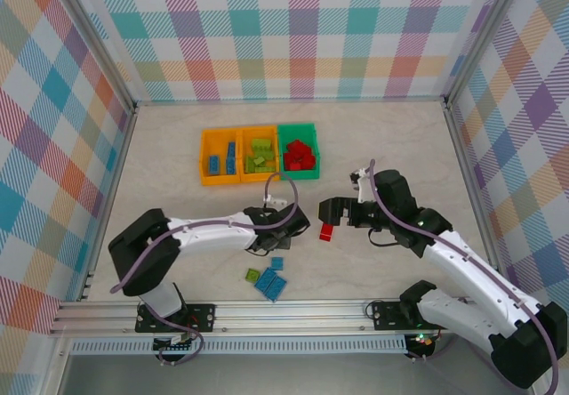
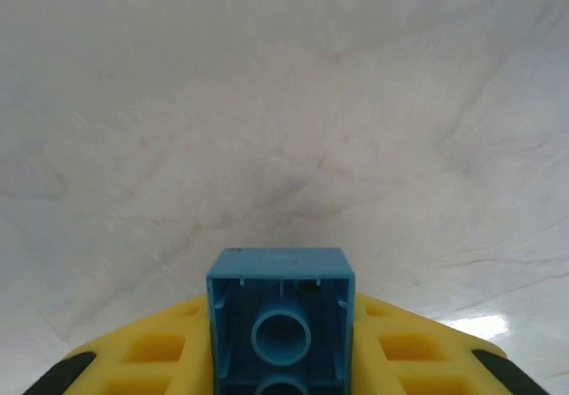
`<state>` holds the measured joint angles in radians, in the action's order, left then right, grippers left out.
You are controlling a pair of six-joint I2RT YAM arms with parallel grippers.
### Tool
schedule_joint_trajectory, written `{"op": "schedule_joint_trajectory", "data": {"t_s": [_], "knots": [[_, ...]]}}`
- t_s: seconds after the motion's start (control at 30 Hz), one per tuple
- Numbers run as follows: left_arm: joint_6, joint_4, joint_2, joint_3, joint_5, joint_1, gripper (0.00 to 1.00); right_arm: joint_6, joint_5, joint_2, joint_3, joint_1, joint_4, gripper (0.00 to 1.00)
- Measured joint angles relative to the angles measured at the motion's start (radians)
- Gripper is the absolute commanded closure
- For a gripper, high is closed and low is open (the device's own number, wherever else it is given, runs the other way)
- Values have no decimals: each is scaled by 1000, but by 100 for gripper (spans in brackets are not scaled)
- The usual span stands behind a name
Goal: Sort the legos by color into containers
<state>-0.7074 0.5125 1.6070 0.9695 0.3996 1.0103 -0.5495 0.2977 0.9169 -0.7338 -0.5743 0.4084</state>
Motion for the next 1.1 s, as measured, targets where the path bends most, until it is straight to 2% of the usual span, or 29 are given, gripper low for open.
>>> {"op": "schedule_joint_trajectory", "data": {"t_s": [0.1,0.3,0.43,0.57,0.8,0.97,1.1], "knots": [[55,0,-68,38,31,-83,72,15,73,24,0,-2,-6,0],[196,-69,-90,193,71,-360,71,32,117,43,3,-23,4,0],[262,-97,-27,321,63,-533,71,34,119,37,3,-23,23,0],[294,-105,121,465,32,-651,71,37,103,18,4,-23,44,0],[313,-122,353,570,-17,-739,56,37,84,2,4,-24,84,0],[307,-116,381,605,-24,-751,44,37,72,-24,4,-24,93,0],[303,-115,365,617,-62,-751,45,34,55,-23,4,-24,94,0]]}}
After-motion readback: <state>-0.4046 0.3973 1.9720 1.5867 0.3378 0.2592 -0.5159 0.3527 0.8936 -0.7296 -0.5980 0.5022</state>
